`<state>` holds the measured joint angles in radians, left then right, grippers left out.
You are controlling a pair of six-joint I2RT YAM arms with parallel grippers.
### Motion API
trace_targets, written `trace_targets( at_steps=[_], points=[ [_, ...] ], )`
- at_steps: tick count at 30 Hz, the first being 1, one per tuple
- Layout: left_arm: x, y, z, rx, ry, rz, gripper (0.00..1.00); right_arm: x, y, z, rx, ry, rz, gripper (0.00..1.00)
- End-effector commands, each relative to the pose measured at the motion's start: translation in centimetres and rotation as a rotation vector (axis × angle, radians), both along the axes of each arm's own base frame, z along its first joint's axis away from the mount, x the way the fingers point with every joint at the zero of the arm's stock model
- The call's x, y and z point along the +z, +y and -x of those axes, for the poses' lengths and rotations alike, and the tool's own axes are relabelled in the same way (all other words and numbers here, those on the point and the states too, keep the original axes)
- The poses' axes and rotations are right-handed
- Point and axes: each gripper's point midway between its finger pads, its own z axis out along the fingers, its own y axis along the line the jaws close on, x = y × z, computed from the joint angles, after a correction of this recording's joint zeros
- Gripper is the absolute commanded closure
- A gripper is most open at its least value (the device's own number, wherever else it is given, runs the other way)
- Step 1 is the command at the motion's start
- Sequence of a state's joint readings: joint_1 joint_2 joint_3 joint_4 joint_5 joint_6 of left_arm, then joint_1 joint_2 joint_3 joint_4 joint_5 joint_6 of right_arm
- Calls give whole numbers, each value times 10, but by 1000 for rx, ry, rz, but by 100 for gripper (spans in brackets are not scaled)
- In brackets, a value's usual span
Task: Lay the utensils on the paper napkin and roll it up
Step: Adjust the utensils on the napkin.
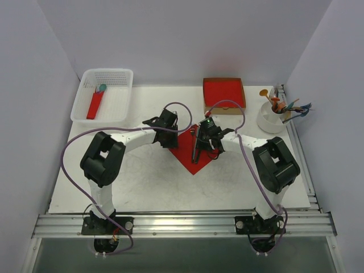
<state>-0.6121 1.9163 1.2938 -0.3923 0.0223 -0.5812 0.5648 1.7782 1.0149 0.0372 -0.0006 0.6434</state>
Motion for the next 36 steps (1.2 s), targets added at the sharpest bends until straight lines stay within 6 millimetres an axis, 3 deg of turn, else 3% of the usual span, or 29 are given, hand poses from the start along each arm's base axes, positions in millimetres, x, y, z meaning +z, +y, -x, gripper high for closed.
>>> trace_targets(
  at_steps=[1, 6, 13, 22, 36],
  points=[
    [15, -7, -17, -20, -58, 27, 66, 9, -5, -1, -36, -4, 40, 74],
    [12, -6, -18, -26, -54, 22, 66, 5, -3, 1, -41, -4, 51, 75],
    [16, -4, -20, -31, -63, 26, 66, 25, 1, -4, -47, -47, 48, 74],
    [17, -1, -20, -34, -69, 23, 66, 19, -7, 1, -66, -30, 94, 74],
    [17, -1, -20, -44, -70, 26, 66, 0, -2, 6, -53, 7, 101, 75]
  ],
)
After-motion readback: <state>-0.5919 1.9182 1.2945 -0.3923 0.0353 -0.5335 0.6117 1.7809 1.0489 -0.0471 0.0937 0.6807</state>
